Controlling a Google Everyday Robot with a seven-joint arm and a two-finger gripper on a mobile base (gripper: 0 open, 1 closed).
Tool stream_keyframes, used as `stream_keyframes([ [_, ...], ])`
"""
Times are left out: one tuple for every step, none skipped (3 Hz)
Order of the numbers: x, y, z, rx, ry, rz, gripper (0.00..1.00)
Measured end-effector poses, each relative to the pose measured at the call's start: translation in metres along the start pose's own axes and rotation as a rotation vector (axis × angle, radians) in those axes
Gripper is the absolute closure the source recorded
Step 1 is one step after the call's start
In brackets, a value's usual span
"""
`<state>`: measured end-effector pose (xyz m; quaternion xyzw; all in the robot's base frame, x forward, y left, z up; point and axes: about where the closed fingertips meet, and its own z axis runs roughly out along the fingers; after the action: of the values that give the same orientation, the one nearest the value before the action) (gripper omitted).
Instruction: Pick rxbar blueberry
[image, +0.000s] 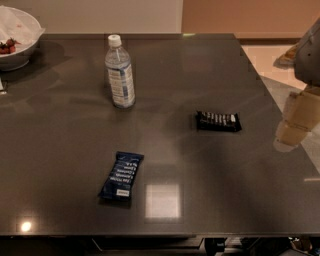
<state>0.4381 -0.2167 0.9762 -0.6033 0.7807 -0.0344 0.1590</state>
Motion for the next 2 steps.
stream_keyframes([
  [0.000,0.000,0.000,0.000,0.000,0.000,0.00],
  [-0.011,0.002,0.005,-0.019,-0.022,-0.020,0.00],
])
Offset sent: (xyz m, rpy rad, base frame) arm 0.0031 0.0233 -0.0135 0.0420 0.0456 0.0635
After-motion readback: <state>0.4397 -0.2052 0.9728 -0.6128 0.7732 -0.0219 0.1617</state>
